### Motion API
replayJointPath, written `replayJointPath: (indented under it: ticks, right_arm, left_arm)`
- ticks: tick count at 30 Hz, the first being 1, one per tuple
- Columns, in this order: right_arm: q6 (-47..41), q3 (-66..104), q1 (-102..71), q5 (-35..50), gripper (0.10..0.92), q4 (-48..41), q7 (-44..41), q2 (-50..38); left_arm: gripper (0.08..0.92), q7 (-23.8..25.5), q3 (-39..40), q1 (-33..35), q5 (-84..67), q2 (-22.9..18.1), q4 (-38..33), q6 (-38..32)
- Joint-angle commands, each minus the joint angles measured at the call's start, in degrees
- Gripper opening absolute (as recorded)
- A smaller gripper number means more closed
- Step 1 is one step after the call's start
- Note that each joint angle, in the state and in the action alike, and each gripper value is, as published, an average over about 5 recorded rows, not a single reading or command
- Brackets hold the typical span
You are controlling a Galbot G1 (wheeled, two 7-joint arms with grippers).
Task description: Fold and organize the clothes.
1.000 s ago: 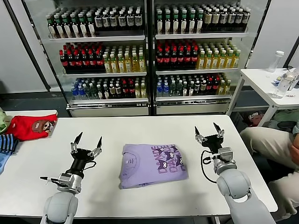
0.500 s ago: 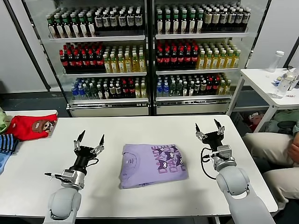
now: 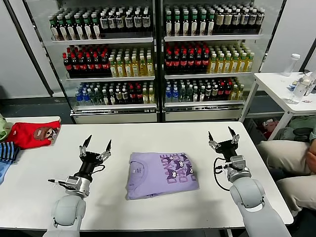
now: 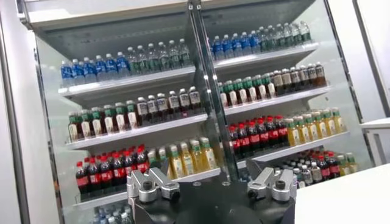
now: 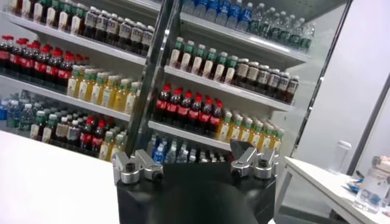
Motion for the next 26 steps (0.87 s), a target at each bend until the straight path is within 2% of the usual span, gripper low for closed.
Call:
replayJointPath:
  ticks: [1,8,13,26]
  right_arm:
    - [0.81,0.78,-0.63,-5.97,0.823,-0.23,0.92,0.08]
    - [2.35,1.56,-1.30,-6.25,0.823,-0.16,2.00,0.14]
    - [4.09,1.49,-2.56,-7.22,0.823,0.57,2.29,0.38]
    - [6.05,1.40,-1.60,-8.02,0.823,-1.86,2.88,0.99]
  left_arm:
    - [0.823,1.34,-0.25,-0.15,-0.81,0.37,0.40,-0.21]
    - [0.823,1.59,0.53,-2.08,-0.71,3.69,1.93,0.52]
    - [0.823,-0.34,1.50,-2.93,-0.70,2.72,1.95,-0.16]
    - [0.823,0.25,0.92,-2.11,-0.35,1.57,1.72,-1.22]
